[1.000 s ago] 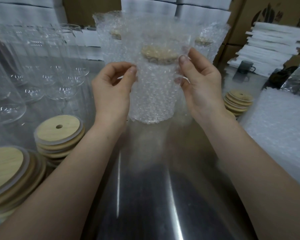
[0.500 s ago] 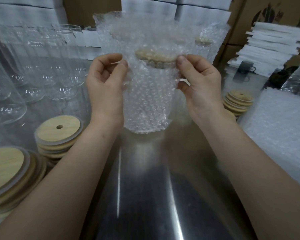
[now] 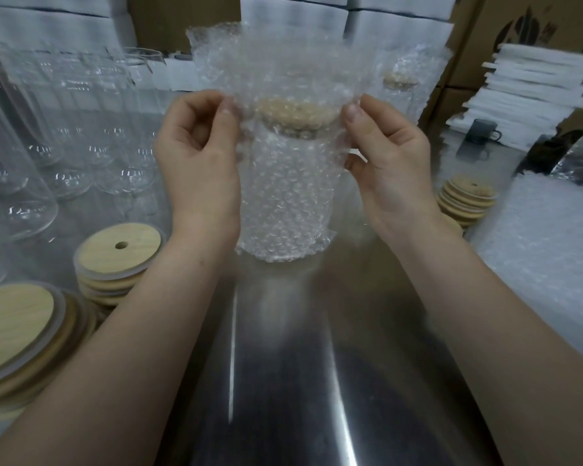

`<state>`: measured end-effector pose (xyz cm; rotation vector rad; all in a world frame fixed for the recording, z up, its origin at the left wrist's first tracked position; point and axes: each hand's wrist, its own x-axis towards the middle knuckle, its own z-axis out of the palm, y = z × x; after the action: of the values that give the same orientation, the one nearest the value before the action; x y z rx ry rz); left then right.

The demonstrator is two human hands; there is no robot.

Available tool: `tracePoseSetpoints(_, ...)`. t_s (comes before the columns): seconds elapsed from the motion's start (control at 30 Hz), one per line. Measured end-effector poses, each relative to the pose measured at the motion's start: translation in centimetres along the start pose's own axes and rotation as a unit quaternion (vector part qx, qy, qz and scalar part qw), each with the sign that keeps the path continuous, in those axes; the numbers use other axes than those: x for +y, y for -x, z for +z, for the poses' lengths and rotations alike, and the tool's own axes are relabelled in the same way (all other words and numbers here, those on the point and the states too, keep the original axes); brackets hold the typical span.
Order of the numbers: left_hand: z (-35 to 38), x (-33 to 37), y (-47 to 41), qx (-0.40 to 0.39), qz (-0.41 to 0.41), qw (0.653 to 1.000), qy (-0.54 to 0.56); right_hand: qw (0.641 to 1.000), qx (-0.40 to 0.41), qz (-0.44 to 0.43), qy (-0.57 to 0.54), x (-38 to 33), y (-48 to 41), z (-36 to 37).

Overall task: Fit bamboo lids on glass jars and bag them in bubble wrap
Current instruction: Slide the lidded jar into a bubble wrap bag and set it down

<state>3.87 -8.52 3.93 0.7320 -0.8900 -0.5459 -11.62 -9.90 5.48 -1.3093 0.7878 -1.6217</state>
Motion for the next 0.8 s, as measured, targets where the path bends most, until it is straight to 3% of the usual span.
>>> tracePoseSetpoints(0.07, 0.0, 0.0, 0.0, 0.005, -0.018, 1.0, 0.019, 1.0, 0.01, 0.0, 0.0, 0.0, 0.0, -0.1)
tracePoseSetpoints(0.23, 0.2, 0.1, 0.5, -0.069, -0.031, 0.997, -0.008, 1.0, 0.012, -0.001, -0.027, 0.1, 0.1, -0.1)
tracePoseSetpoints(0.37, 0.1, 0.0, 0.0, -0.019, -0.03, 0.999, 0.029, 1.0, 0.015, -0.005, -0.021, 0.0, 0.1, 0.1)
tracePoseSetpoints(0.6, 0.2, -0.2, -0.3, -0.01, -0.003, 1.0, 0.03, 1.0, 0.012, -0.008, -0.005, 0.1, 0.1, 0.0)
tracePoseSetpoints(0.8, 0.1, -0.1, -0.5, -0.053, -0.005, 0.998, 0.025, 0.999, 0.018, -0.047, 0.01, 0.2, 0.1, 0.0)
